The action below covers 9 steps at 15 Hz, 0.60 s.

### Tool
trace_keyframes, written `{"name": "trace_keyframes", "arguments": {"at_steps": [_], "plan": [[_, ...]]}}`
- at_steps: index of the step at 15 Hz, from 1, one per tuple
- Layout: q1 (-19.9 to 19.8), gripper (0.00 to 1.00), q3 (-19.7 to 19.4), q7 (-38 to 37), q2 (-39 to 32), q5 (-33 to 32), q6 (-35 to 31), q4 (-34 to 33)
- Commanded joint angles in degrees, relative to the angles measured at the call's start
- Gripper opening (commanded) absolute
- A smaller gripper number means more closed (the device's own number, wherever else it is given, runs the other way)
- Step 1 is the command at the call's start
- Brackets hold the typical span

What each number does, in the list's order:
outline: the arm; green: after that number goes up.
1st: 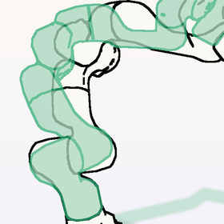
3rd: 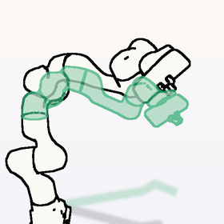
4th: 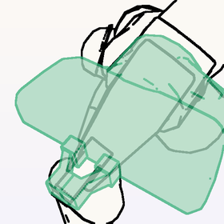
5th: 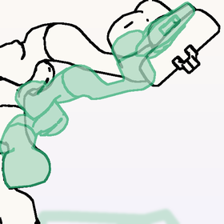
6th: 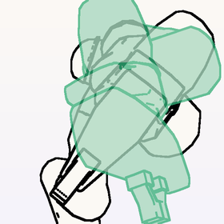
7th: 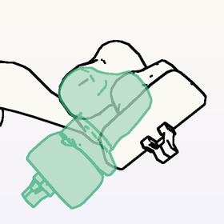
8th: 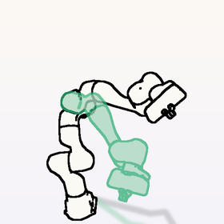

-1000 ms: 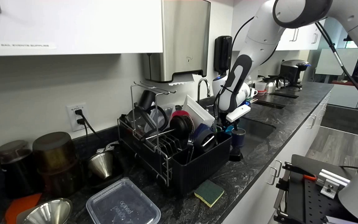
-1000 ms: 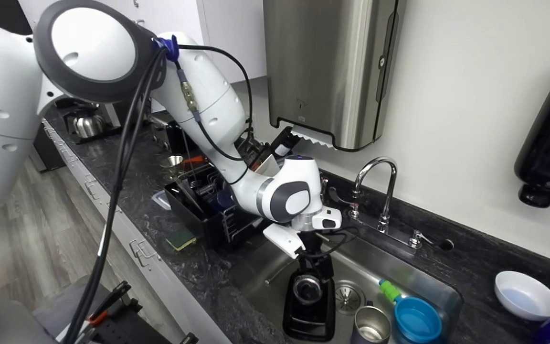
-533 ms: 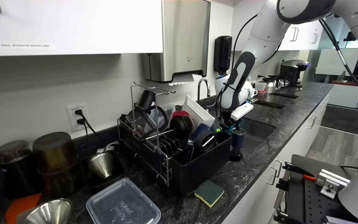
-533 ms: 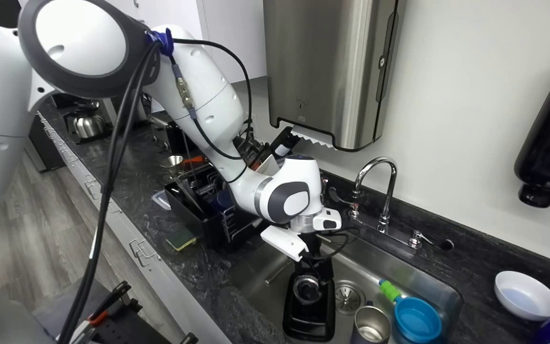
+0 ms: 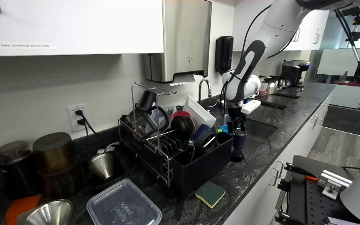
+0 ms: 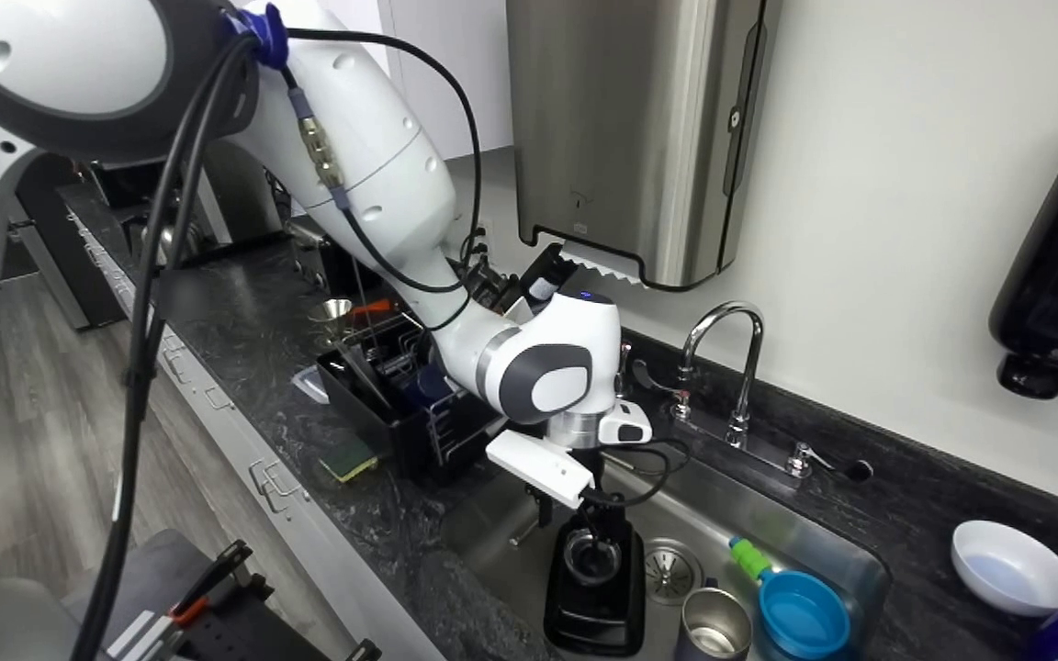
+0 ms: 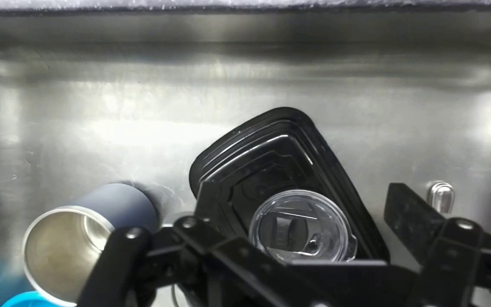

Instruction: Take the straw out of the sink and put it in the cutlery compartment, pick the lid on the tray, place it on the cup in the sink, lift the cup, drop it in the sink then move the pan in the sink to the left

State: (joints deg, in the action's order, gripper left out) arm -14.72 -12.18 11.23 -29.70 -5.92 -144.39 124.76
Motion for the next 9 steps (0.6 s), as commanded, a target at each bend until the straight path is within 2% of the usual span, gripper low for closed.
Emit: {"name": "trace_keyframes", "arguments": {"at_steps": [1, 4, 9], "plan": [[-4.9, 1.00, 4.2, 7.4, 1.1, 5.0, 5.0, -1.4], [-8.7, 1.00, 5.6, 12.9, 0.7, 10.8, 9.5, -4.8], [-12.1, 1.00, 5.9, 15.6, -3.6, 16.9, 17.2, -14.5]]}}
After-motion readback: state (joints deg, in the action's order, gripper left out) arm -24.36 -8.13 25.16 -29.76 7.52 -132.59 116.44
